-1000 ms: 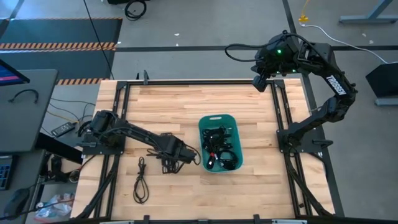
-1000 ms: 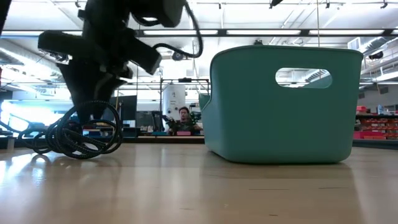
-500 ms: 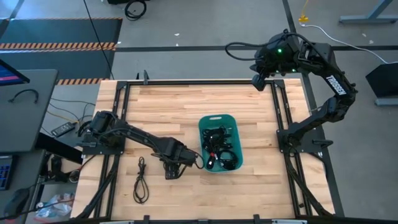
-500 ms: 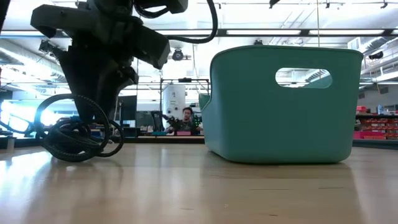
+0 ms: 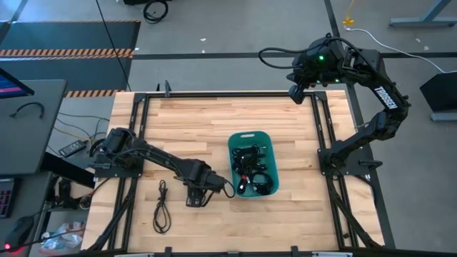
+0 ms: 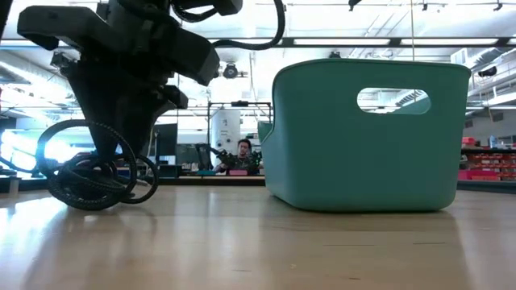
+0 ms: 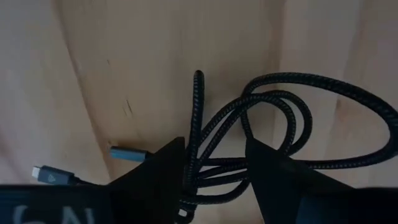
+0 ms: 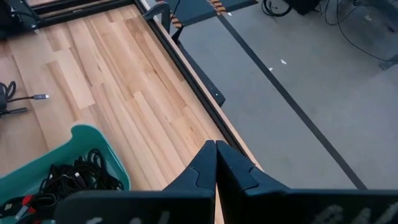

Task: Pick and place USB-C Cables
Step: Put the top black charger cable into the green bin

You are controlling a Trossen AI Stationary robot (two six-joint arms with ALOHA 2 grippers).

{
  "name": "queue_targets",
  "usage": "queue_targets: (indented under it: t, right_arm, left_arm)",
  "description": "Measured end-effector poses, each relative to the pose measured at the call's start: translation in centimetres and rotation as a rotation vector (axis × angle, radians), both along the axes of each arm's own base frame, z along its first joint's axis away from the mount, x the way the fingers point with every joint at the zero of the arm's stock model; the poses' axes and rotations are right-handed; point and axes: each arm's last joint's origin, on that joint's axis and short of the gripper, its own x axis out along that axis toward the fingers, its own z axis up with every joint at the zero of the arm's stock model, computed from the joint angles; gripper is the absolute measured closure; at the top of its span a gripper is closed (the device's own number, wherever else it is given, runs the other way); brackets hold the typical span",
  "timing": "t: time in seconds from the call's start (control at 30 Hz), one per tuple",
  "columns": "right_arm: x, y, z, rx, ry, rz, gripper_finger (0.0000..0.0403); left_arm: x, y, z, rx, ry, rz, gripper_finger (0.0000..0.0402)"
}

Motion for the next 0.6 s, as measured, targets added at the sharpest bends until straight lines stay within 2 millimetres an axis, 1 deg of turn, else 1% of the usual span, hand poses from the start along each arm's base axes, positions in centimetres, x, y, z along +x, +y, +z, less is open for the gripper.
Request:
queue_targets:
  t: [0.13,0.23,0.43,0.53,0.6]
  right_arm:
    - [0.0,0.0,0.0,0.0,0.0,0.0,0.0396]
    - [0.0,0.0,0.0,0.0,0.0,0.0,0.0396]
    - [0.0,0.0,0.0,0.0,0.0,0.0,0.0396]
    - [0.0,0.0,0.0,0.0,0.0,0.0,0.0396]
    - [0.0,0.0,0.0,0.0,0.0,-0.001,0.0396]
  left_arm:
    - [0.0,0.0,-0.2,0.0,-0.006,-0.03,0.0225]
    - [-0.5,0.2,-1.5,0.004,0.008,-0.031,0.0225]
    - [-2.7,1.0,-4.6,0.033,0.104,-0.024,0.0225]
    - [-3.4,1.2,-5.2,0.035,0.118,-0.022,0.0227]
    - [-3.6,1.3,-5.5,0.036,0.121,-0.023,0.0236]
